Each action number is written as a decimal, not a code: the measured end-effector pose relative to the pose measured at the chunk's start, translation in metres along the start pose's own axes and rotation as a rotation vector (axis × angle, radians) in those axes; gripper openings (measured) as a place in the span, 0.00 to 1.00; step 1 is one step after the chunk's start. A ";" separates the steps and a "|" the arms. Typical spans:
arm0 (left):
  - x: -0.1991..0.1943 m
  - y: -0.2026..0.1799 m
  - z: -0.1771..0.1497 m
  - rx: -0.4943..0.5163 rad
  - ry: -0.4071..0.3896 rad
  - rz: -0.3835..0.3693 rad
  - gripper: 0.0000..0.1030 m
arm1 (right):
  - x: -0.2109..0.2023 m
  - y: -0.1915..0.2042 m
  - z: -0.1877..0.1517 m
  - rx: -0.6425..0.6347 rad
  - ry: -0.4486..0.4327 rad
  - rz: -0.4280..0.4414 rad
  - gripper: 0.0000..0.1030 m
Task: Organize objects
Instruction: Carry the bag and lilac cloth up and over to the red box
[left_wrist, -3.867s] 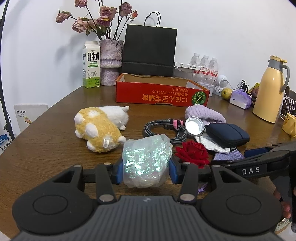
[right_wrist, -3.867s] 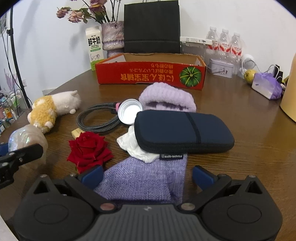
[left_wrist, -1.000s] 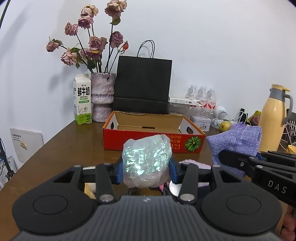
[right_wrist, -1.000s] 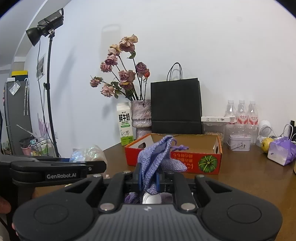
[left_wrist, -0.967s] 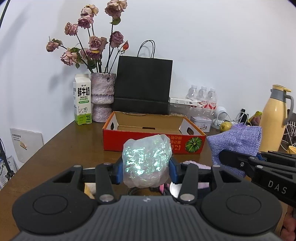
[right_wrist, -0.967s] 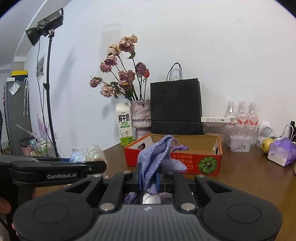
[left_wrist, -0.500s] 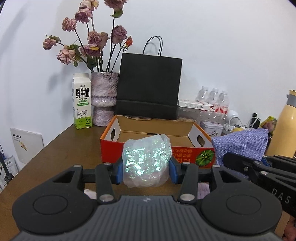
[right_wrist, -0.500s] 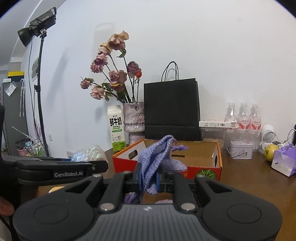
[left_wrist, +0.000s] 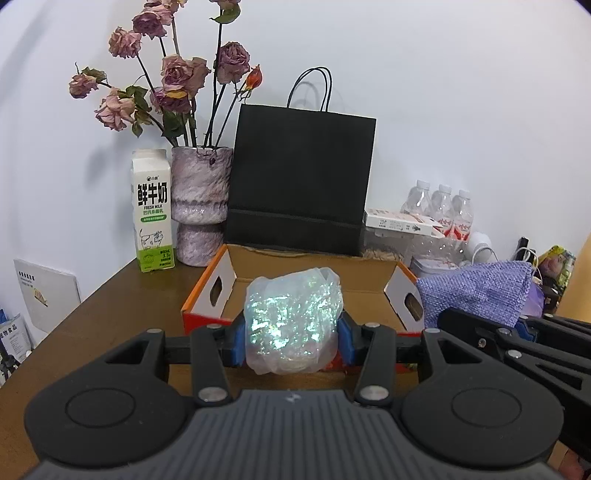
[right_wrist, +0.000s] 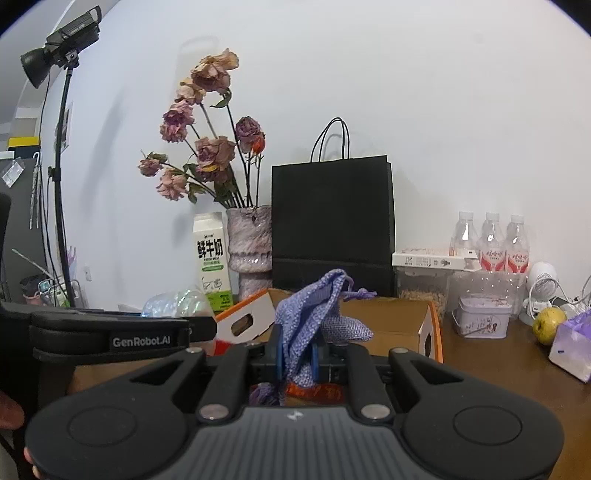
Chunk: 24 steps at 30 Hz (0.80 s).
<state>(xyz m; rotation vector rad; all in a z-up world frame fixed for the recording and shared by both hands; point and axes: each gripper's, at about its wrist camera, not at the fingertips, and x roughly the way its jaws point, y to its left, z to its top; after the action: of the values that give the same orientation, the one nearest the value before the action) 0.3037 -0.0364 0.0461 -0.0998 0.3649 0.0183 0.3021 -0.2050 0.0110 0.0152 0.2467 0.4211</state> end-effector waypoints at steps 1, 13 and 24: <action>0.003 -0.001 0.002 -0.001 -0.005 0.003 0.46 | 0.002 -0.002 0.002 0.000 -0.003 -0.001 0.12; 0.043 -0.003 0.024 -0.031 -0.040 0.024 0.46 | 0.041 -0.026 0.018 0.028 -0.015 -0.001 0.12; 0.081 -0.005 0.040 -0.046 -0.036 0.038 0.46 | 0.081 -0.042 0.029 0.030 -0.003 0.004 0.13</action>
<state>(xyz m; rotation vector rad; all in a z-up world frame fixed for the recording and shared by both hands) 0.3937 -0.0370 0.0548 -0.1378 0.3306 0.0663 0.3971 -0.2091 0.0175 0.0455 0.2503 0.4212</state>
